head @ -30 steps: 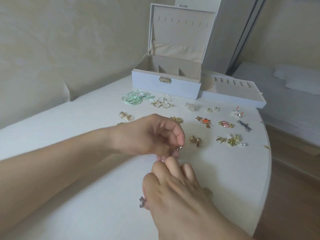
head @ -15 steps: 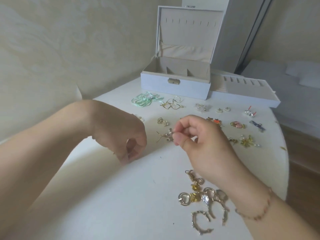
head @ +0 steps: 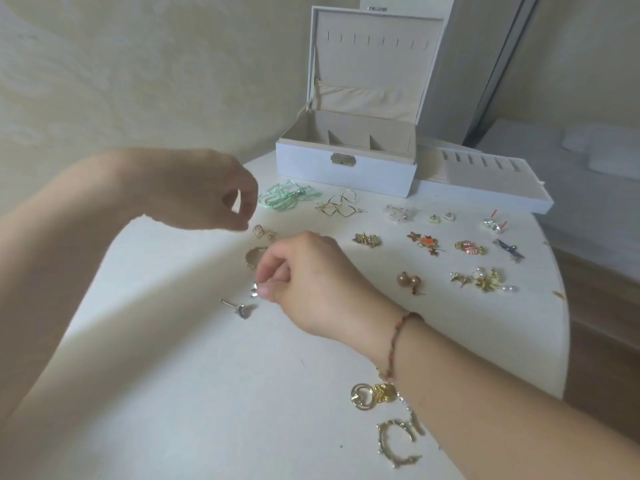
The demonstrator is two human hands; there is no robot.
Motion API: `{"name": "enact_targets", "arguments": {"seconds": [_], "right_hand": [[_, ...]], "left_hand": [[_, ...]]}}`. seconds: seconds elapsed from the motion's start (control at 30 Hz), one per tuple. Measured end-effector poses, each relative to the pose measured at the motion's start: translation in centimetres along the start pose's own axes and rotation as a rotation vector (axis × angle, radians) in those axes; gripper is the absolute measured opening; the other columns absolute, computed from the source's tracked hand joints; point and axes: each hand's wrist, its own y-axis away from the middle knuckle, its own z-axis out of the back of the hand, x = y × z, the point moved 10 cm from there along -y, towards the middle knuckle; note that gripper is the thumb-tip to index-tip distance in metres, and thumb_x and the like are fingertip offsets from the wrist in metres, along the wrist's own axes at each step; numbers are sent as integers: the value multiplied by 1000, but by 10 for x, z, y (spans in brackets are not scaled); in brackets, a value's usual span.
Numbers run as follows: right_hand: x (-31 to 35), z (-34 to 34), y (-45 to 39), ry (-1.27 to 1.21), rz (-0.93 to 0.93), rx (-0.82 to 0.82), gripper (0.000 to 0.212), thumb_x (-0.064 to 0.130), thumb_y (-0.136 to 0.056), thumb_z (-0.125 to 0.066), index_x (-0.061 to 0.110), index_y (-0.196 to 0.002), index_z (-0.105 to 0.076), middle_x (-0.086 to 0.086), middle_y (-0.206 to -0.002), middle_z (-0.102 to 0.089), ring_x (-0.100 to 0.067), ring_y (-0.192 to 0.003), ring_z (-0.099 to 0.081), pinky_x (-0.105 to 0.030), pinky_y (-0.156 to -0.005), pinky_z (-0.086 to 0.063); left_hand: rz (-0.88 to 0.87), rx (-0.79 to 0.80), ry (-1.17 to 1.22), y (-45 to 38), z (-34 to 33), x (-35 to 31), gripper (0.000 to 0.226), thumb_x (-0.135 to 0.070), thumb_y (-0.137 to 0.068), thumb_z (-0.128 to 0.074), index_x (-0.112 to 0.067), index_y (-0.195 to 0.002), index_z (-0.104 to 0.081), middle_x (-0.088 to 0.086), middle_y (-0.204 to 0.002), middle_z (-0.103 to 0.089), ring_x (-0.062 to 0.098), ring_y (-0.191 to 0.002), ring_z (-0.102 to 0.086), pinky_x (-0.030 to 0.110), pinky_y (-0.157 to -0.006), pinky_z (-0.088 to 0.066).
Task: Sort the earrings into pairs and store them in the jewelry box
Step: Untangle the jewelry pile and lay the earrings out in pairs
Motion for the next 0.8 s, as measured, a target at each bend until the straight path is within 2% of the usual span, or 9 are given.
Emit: {"name": "enact_targets", "arguments": {"seconds": [0.07, 0.13, 0.27, 0.33, 0.43, 0.5, 0.6, 0.7, 0.8], "right_hand": [[2, -7, -7, -19, 1, -2, 5, 18, -84, -72, 21, -82, -69, 3, -80, -64, -13, -69, -60, -17, -55, -44], [5, -14, -10, -23, 19, 25, 4, 18, -84, -73, 21, -84, -70, 5, -78, -61, -10, -66, -57, -16, -51, -40], [11, -16, -9, -29, 83, 95, 7, 16, -89, -66, 18, -91, -72, 5, -81, -64, 0, -62, -51, -3, -47, -36], [8, 5, -7, -46, 100, 57, 12, 15, -91, -62, 19, -93, -73, 4, -88, -68, -1, -64, -53, -5, -52, -39], [-16, 60, 9, -138, 100, -96, 19, 9, -91, -61, 24, -84, -70, 8, -79, -69, -1, -64, -59, -12, -59, -42], [-39, 92, 33, -143, 96, -206, 22, 10, -88, -64, 29, -79, -68, 8, -76, -70, -7, -68, -64, -18, -64, -46], [-67, 108, 82, -23, 66, -288, 12, 22, -84, -70, 34, -82, -70, 10, -78, -69, -15, -66, -61, -20, -63, -47], [-60, 95, 125, 154, 140, -266, 8, 37, -81, -66, 37, -89, -67, 17, -87, -64, -8, -74, -57, -7, -64, -39], [-52, 80, 150, 210, 197, -215, 11, 40, -82, -62, 40, -92, -67, 22, -99, -60, -4, -94, -59, -8, -76, -41]], "left_hand": [[41, -224, 51, -3, 18, 4, 13, -31, -90, -59, -32, -77, -56, -9, -65, -55, 13, -62, -55, 30, -53, -44], [49, -375, 64, -5, 26, 6, 9, -31, -90, -58, -28, -81, -58, -6, -67, -57, 8, -64, -50, 28, -54, -38], [-14, -556, 82, -1, 36, 1, 11, -33, -87, -59, -28, -77, -58, -6, -63, -57, 3, -62, -47, 33, -60, -45], [-86, -632, 106, 4, 41, -10, 12, -32, -87, -59, -27, -76, -58, -9, -57, -55, 3, -56, -46, 31, -58, -44], [-258, -732, 203, 19, 50, -41, 12, -33, -85, -56, -29, -74, -55, -13, -49, -44, 2, -47, -43, 24, -55, -38], [-411, -721, 309, 28, 43, -70, 9, -28, -84, -57, -27, -75, -56, -14, -51, -44, 1, -50, -46, 15, -54, -34], [-624, -517, 473, 31, 3, -117, 8, -12, -81, -60, -18, -80, -65, -11, -69, -59, 1, -61, -51, 12, -59, -37], [-787, -343, 482, 35, -38, -151, 20, -3, -78, -60, -14, -92, -69, -7, -85, -63, 4, -78, -55, 23, -70, -48], [-889, -221, 497, 41, -60, -163, 34, -6, -76, -47, -10, -99, -71, 3, -95, -66, 18, -92, -60, 37, -77, -51]]}}
